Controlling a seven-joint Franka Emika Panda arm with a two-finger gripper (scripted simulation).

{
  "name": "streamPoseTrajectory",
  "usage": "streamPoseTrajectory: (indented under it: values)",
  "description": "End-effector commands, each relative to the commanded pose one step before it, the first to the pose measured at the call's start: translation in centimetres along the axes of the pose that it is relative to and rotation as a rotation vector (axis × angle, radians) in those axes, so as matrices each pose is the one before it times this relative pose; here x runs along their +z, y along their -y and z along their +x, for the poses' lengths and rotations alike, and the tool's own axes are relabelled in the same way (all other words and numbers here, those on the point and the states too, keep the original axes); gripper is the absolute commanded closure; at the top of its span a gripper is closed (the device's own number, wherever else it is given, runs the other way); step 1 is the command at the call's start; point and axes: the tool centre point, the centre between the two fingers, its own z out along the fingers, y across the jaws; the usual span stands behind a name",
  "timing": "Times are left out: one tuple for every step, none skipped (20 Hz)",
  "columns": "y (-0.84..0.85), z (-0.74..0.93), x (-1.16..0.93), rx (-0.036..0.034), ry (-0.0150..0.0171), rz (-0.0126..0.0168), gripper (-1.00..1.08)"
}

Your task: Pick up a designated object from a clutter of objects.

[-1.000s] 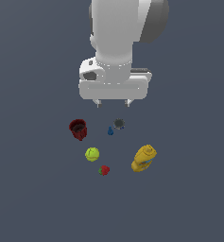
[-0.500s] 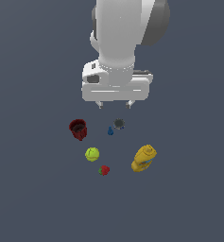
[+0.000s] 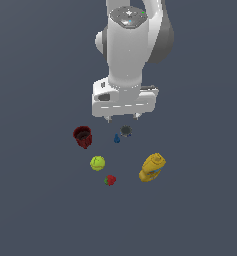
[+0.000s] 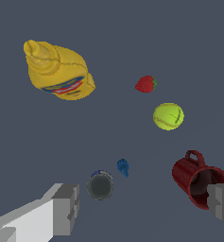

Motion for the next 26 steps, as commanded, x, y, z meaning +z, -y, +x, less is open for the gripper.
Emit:
streamPoseTrajectory:
  values:
    - [0.289, -0.396, 1.708, -0.04016, -0.00079, -0.0017, -0.92]
    - [0.143, -0.199, 0.765, -0.01849, -0.00056, -0.00072, -0.92]
    - [0.159, -0.225, 0.803, -0.01966, -0.00059, -0.00071, -0.92]
    - [0.178, -0.254, 0.839, -0.02083, -0.00063, -0.00069, -0.92]
    - [0.197, -0.283, 0.869, -0.02188, -0.00067, -0.00065, -0.92]
    - [0.21, -0.302, 0.865, -0.02213, -0.00068, -0.00058, -0.92]
    - [0.223, -0.318, 0.852, -0.02218, -0.00069, -0.0005, -0.92]
    - [0.236, -0.333, 0.838, -0.02221, -0.00071, -0.00043, -0.92]
    - [0.249, -0.348, 0.824, -0.02225, -0.00073, -0.00035, -0.92]
    - [0.263, -0.361, 0.81, -0.02228, -0.00075, -0.00027, -0.92]
    - [0.278, -0.374, 0.795, -0.02232, -0.00078, -0.00019, -0.92]
    - [0.292, -0.387, 0.78, -0.02233, -0.00081, -0.00011, -0.92]
    - [0.307, -0.398, 0.764, -0.02236, -0.00085, -0.00003, -0.92]
    - [0.322, -0.408, 0.747, -0.02238, -0.00088, 0.00005, -0.92]
    - [0.338, -0.418, 0.73, -0.0224, -0.00092, 0.00013, -0.92]
    - [0.354, -0.427, 0.713, -0.02242, -0.00097, 0.00021, -0.92]
    - [0.367, -0.432, 0.69, -0.02224, -0.00101, 0.00029, -0.92]
    - [0.366, -0.418, 0.642, -0.02123, -0.00101, 0.00035, -0.92]
    - [0.36, -0.401, 0.592, -0.0201, -0.001, 0.00039, -0.92]
    - [0.352, -0.382, 0.545, -0.01894, -0.00099, 0.00042, -0.92]
    - [0.342, -0.361, 0.499, -0.0178, -0.00097, 0.00045, -0.92]
    - [0.329, -0.34, 0.456, -0.01665, -0.00094, 0.00046, -0.92]
    - [0.315, -0.318, 0.415, -0.0155, -0.00091, 0.00046, -0.92]
    - [0.299, -0.296, 0.376, -0.01434, -0.00087, 0.00046, -0.92]
    - [0.281, -0.273, 0.338, -0.0132, -0.00082, 0.00045, -0.92]
    - [0.262, -0.249, 0.303, -0.01205, -0.00077, 0.00043, -0.92]
